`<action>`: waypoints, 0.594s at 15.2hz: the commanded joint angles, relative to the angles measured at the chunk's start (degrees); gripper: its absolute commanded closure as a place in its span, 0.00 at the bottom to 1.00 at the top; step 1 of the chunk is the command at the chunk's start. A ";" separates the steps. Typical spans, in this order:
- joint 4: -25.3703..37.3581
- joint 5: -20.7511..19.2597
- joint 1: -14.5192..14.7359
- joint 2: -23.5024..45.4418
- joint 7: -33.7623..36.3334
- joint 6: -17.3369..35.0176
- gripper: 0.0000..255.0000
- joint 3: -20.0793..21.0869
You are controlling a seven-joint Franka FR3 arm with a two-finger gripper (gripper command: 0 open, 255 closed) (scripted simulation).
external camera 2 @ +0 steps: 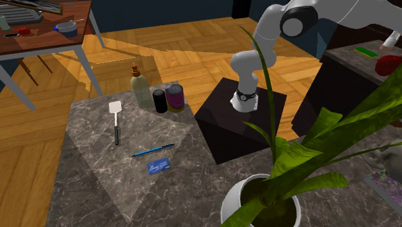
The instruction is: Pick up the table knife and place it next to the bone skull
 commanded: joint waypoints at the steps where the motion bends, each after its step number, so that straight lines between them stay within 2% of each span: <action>1: -1.18 -0.29 -0.03 0.36 0.12 1.45 1.00 -0.16; 9: -5.73 -1.55 -0.02 1.78 0.86 7.00 1.00 -0.81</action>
